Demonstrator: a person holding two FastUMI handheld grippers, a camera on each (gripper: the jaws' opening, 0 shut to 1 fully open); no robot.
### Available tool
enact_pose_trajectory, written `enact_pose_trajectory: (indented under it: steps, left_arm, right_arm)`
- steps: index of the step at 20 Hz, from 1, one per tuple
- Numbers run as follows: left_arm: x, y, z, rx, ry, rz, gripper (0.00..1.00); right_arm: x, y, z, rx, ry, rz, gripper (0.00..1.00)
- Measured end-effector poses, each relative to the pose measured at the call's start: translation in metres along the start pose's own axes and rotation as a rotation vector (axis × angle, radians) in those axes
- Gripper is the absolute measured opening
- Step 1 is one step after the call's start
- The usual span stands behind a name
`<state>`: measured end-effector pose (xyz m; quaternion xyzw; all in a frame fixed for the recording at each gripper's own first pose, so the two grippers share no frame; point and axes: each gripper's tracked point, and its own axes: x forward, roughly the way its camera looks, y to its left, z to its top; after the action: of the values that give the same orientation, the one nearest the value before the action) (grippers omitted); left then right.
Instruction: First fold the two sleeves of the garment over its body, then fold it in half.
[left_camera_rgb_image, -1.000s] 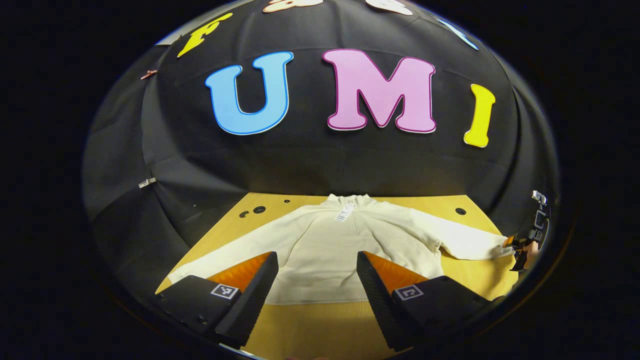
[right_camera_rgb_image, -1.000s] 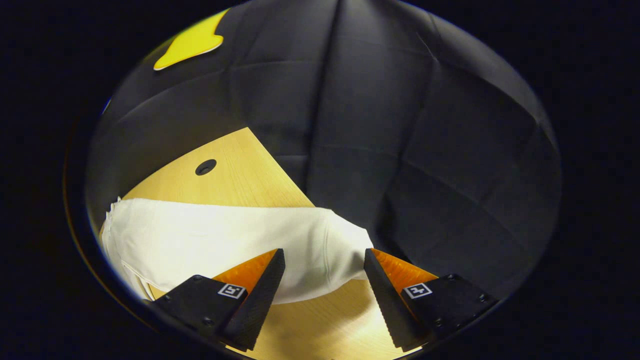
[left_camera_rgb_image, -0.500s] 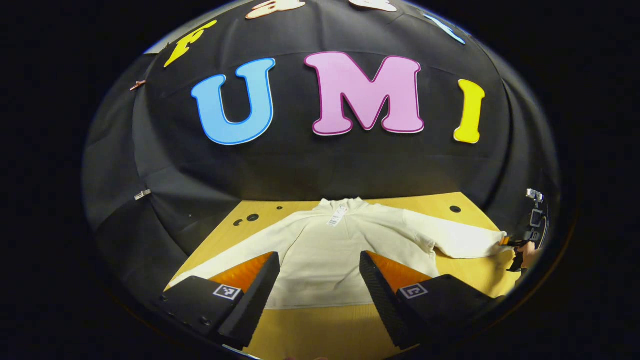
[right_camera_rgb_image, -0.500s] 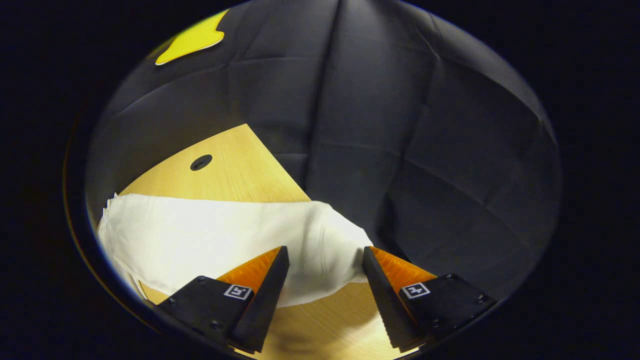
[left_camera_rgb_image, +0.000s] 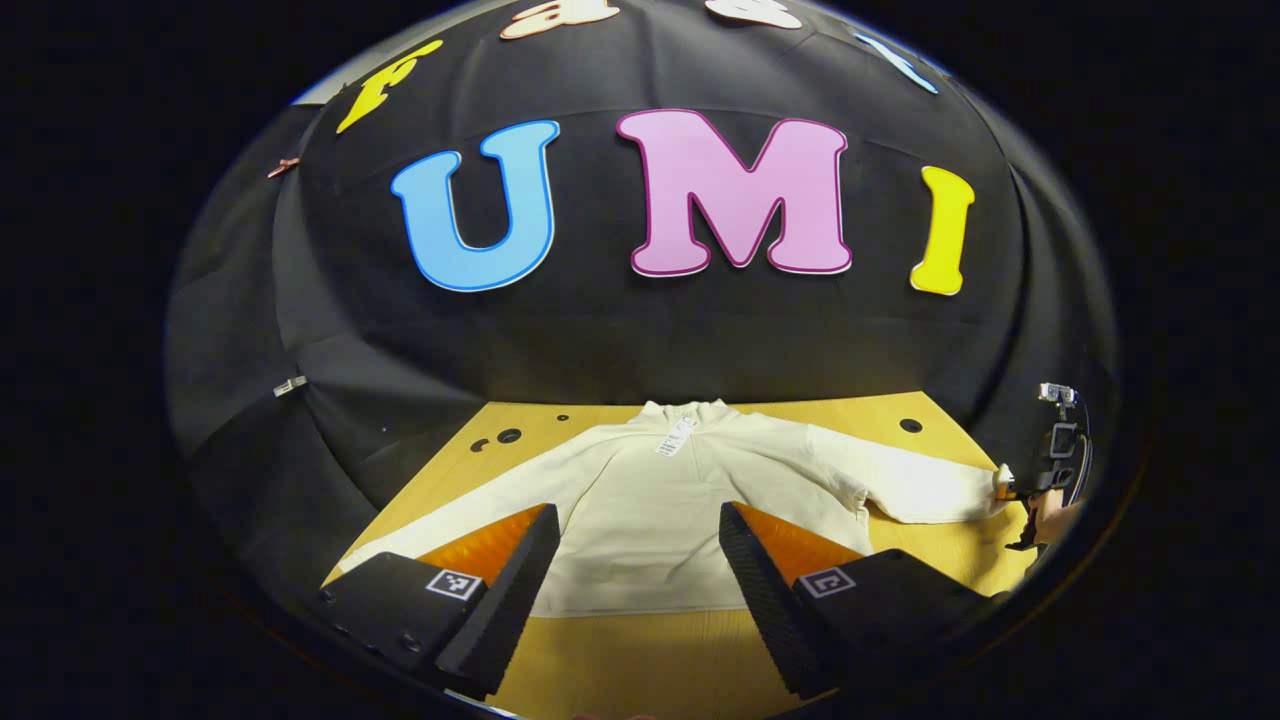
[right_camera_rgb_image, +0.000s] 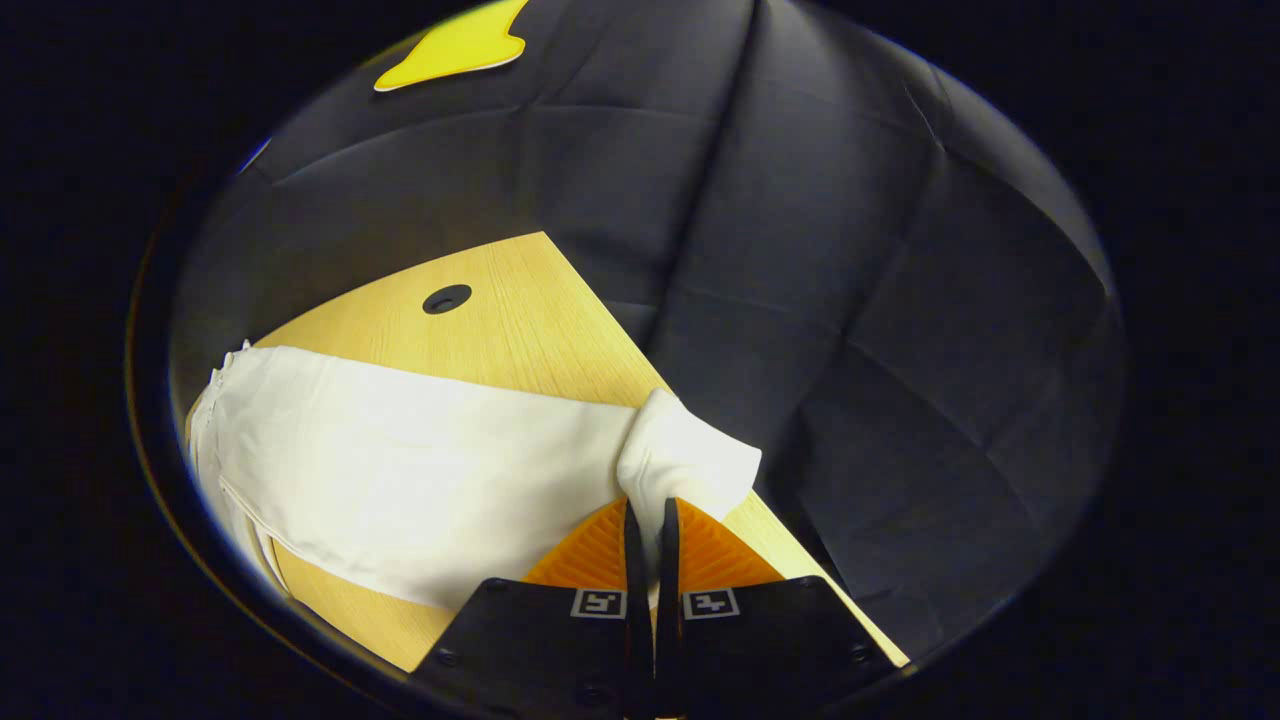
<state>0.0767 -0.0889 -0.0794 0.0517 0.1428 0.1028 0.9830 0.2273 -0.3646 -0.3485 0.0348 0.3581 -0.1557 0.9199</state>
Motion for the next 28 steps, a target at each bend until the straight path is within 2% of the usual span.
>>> enact_pose_trajectory:
  steps: [6, 12, 13, 14, 21, 25, 28]
  left_arm:
    - [-0.004, 0.016, 0.002, -0.026, -0.012, 0.014, 0.99]
    - [-0.009, 0.040, 0.001, -0.059, -0.018, 0.018, 0.99]
    - [-0.010, 0.046, 0.001, -0.060, -0.021, 0.022, 0.99]
    - [-0.011, 0.053, 0.002, -0.058, -0.030, 0.029, 0.99]
    - [-0.019, 0.098, -0.009, -0.126, -0.042, 0.054, 0.99]
    - [-0.024, 0.128, -0.025, -0.090, -0.027, 0.080, 0.99]
    - [-0.032, 0.150, -0.028, -0.122, -0.034, 0.108, 0.99]
  right_arm:
    - [-0.008, 0.005, 0.007, -0.009, 0.023, 0.000, 0.06]
    - [-0.042, 0.022, 0.039, 0.011, -0.032, 0.001, 0.05]
    - [-0.048, 0.029, 0.048, 0.000, -0.045, 0.008, 0.00]
    - [-0.053, 0.036, 0.056, -0.020, -0.058, 0.015, 0.05]
    - [-0.097, 0.114, 0.112, -0.120, -0.161, 0.106, 0.05]
    - [-0.118, 0.167, 0.136, -0.177, -0.217, 0.157, 0.05]
    - [-0.130, 0.212, 0.149, -0.217, -0.244, 0.207, 0.05]
